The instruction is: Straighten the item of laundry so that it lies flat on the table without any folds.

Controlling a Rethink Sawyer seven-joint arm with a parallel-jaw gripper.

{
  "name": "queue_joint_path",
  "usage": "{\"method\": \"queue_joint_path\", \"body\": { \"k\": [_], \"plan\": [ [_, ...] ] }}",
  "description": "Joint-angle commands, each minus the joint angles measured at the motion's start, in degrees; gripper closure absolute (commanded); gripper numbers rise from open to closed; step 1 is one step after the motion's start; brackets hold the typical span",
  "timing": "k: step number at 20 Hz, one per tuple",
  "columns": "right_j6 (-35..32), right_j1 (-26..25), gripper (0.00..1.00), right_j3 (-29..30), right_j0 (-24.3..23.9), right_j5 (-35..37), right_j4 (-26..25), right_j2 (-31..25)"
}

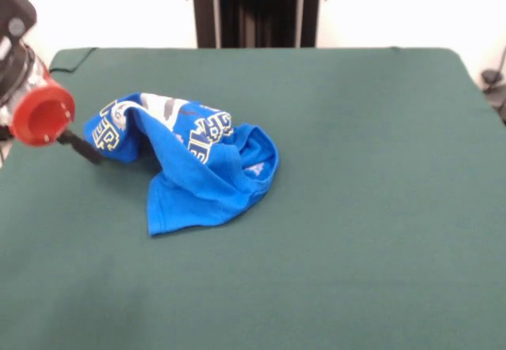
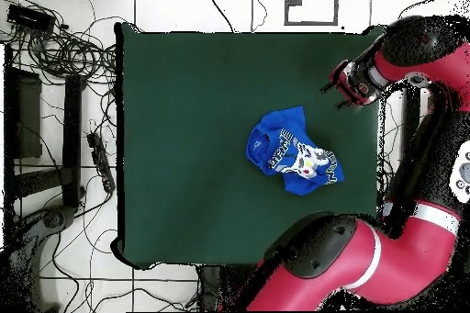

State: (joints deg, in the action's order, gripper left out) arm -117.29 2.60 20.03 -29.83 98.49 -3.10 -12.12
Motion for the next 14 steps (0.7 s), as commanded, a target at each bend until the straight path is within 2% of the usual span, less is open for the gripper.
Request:
{"method": "queue_joint_path", "body": {
  "k": [1, 5, 10, 14],
  "plan": [
    [3.38, -4.51, 0.0, 14.63, 1.4, -10.87, 3.62, -5.87],
    [4.3, -6.39, 0.0, 13.92, 1.35, -9.63, 4.63, -6.18],
    [5.14, -9.27, 0.0, 11.75, 1.05, -3.39, 6.47, -7.22],
    [5.23, -10.64, 0.0, 11.79, 0.54, 4.35, 9.38, -8.63]
  ]
}}
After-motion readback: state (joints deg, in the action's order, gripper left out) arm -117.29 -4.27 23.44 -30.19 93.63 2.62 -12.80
